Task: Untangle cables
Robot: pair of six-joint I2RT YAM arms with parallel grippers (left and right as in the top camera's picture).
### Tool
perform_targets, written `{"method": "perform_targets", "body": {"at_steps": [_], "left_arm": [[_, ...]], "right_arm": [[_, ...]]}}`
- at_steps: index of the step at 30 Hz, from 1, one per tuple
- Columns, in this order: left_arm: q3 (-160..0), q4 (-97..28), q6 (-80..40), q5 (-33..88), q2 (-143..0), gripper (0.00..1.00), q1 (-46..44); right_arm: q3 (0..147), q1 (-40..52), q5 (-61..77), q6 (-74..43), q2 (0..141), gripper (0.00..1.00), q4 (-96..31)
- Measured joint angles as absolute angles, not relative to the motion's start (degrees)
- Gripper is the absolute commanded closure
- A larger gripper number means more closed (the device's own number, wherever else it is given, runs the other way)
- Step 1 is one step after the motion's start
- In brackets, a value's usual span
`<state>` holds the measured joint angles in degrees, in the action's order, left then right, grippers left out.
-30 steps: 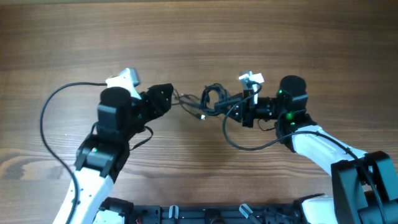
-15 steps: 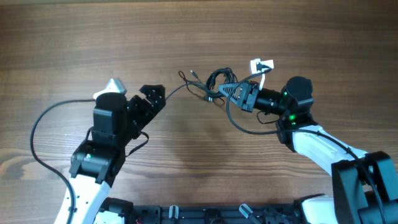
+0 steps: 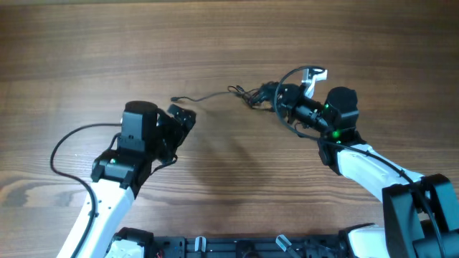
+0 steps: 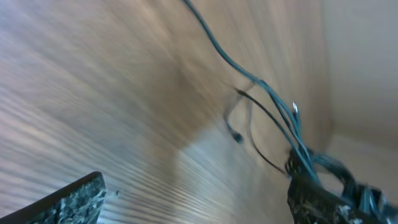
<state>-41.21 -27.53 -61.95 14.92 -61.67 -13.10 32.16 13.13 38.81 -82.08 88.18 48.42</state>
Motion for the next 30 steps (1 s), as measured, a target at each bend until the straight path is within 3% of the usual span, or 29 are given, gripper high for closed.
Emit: {"method": "perform_targets", "body": {"at_steps": [7,15,21,30], "left_arm": [[-41.2,-21.3,-52.5,21.1,-62.4,0.0,-18.9],[-41.2,-13.0,-48.2,20.3,-62.5,0.0,-26.9],[-41.2,-9.5,-39.8,9.2,-68.9,0.0,-35.8],[-41.1,13.7,-38.2,-13.9,-83.6,0.0,-47.7]], "right_arm": [[32.1,13.1,35.8,-85.8,88.2,0.96,67.0],[32.1,13.1,37.6,-78.7,88.2,0.96,71.4],[32.6,13.1,39.1,-78.1,88.2,0.96,73.2],[39.7,12.9,44.1,-78.2,88.2,0.96,65.6]]}}
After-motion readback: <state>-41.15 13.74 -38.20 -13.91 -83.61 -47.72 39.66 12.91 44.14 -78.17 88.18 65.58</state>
